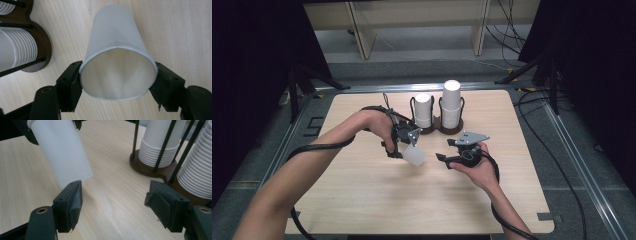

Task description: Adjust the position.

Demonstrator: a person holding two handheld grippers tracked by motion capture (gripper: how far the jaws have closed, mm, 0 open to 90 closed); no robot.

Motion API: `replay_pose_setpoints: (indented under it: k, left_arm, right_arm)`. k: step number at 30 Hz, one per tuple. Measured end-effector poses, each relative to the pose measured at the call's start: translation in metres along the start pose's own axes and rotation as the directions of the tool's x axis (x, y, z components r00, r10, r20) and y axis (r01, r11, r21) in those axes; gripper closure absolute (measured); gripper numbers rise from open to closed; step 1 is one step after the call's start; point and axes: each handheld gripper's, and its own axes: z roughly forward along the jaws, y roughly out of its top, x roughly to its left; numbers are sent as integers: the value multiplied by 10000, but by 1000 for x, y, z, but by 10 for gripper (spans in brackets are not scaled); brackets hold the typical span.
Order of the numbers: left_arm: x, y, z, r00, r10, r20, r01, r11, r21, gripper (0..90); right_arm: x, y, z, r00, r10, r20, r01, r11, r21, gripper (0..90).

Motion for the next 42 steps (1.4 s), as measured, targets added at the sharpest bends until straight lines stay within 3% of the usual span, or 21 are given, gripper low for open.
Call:
replay_pose_setpoints:
  k: [19,21,22,42]
  left_arm:
    - [2,6,-2,10000,72,61,-75,9987,508,318]
    - [2,6,-2,9999,98,71,-102,9982,587,319]
    - [2,6,-2,9999,101,77,-106,9980,618,319]
    - [4,12,-6,9994,320,159,-333,9954,895,320]
  right_arm:
    - [13,11,15,9963,-670,-540,677,9977,95,296]
    - [14,13,17,9946,-909,-496,911,9958,14,297]
    - [16,13,18,9959,-699,-574,705,9975,82,297]
    - [25,19,29,9902,-1069,-903,1080,9941,82,299]
